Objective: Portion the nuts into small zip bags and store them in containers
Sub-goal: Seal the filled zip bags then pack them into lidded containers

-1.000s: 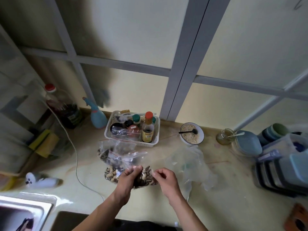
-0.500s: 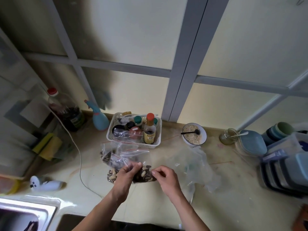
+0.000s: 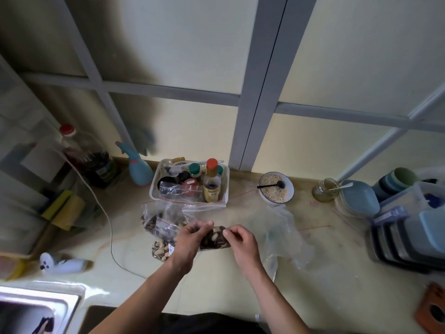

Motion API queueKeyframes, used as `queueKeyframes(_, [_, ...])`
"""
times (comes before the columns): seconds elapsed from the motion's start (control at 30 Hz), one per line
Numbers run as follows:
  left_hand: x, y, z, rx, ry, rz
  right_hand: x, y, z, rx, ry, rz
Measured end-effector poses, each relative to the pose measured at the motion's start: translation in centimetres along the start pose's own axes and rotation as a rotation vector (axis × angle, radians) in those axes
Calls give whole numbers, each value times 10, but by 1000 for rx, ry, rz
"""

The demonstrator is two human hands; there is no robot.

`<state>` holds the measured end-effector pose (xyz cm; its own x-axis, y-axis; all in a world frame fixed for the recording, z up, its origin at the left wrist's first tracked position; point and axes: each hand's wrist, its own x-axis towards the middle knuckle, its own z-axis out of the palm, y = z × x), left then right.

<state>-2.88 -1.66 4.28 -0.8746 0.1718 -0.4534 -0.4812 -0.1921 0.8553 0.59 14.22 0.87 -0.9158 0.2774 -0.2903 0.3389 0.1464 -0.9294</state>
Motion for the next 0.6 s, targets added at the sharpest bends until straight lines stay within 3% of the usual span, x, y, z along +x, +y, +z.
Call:
queueKeyframes(0.17, [3, -4, -3, -37, 59, -29, 1, 8, -3, -70, 133, 16])
queueKeyframes(0.4, [-2, -5, -4, -5, -21, -46, -6, 9, -2, 137, -81, 34])
queueKeyframes(0.6, [-6, -13, 1, -5, 18, -32, -9, 21, -3, 218, -27, 151])
